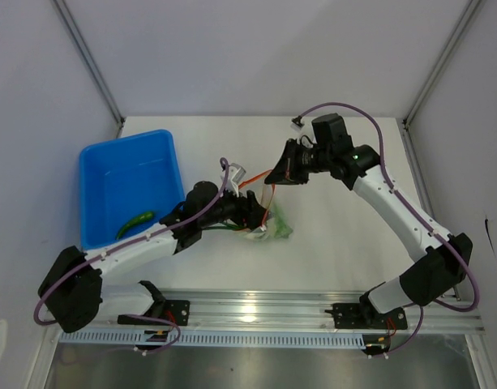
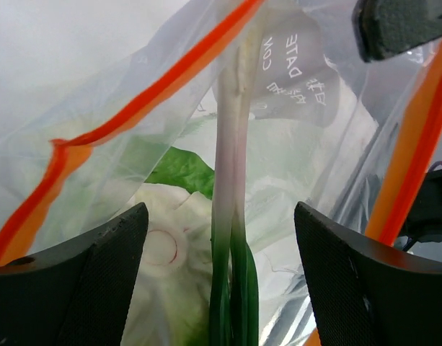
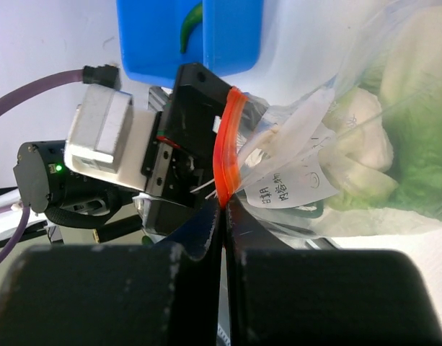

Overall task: Place the food in the zip-top bag and seal the zipper
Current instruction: Place the fake vegetable in the zipper food storage bag.

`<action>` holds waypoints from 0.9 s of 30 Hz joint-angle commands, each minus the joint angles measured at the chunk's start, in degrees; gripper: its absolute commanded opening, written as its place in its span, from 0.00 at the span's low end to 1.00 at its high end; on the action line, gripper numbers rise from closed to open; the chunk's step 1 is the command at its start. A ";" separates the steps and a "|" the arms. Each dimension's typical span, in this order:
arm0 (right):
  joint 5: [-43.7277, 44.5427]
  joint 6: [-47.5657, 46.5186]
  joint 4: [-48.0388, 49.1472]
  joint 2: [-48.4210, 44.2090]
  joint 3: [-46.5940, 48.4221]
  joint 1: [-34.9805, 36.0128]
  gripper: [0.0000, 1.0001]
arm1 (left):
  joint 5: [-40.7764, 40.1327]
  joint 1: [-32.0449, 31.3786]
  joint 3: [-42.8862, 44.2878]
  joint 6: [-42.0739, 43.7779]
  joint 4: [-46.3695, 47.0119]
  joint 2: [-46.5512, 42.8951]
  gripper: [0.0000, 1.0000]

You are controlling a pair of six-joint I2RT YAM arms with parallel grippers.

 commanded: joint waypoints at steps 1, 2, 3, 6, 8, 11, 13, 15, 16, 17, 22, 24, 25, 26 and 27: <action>-1.70 0.67 6.09 -4.92 1.04 -0.60 0.00 | -6.00 -0.49 -2.28 0.81 -7.33 -3.95 0.85; -1.62 0.76 6.18 -5.18 0.69 -0.69 0.00 | -6.71 -0.67 -3.50 0.90 -7.16 -4.92 0.85; -1.70 0.76 6.35 -5.36 -0.18 -0.69 0.00 | -7.67 -0.76 -3.78 0.99 -6.99 -6.84 0.85; -1.70 0.76 6.36 -5.89 -1.07 -0.69 0.00 | -10.66 -1.02 -5.71 0.99 -6.37 -11.23 0.85; -1.53 0.67 6.18 -6.33 -1.60 -0.69 0.00 | -10.84 -1.02 -6.41 1.34 -5.32 -13.09 0.85; -1.79 0.85 6.62 -6.68 -3.35 -0.51 0.00 | -10.76 -1.20 -5.63 2.31 -5.49 -15.03 0.86; -2.14 0.94 6.80 -6.68 -4.23 -0.51 0.00 | -10.32 -1.20 -4.31 2.75 -5.84 -15.82 0.85; -1.88 0.67 6.27 -6.51 -4.24 0.10 0.00 | -10.49 -1.20 -2.38 3.01 -7.33 -16.18 0.86; -1.71 0.41 6.09 -6.50 -4.32 0.28 0.00 | -10.06 -1.20 -1.85 3.27 -7.86 -16.26 0.86; -1.70 0.24 5.83 -6.50 -4.32 0.71 0.00 | -9.53 -1.20 -1.41 3.71 -8.12 -16.26 0.86; -1.18 -0.47 5.39 -6.15 -4.68 1.07 0.00 | -11.28 -1.46 2.81 4.59 -13.31 -15.91 0.86; -0.91 -0.56 5.48 -5.89 -4.94 1.33 0.00 | -12.25 -1.46 2.90 4.59 -14.27 -16.53 0.85; -0.74 -0.56 5.22 -5.63 -4.94 1.33 0.00 | -12.51 -1.55 2.47 4.51 -14.10 -17.05 0.84; -0.56 -0.64 5.04 -5.45 -4.85 1.33 0.00 | -13.21 -1.55 1.76 4.16 -13.32 -18.62 0.82; -0.39 -0.91 4.95 -5.28 -4.85 1.51 0.00 | -13.48 -1.55 1.32 3.98 -11.48 -19.59 0.82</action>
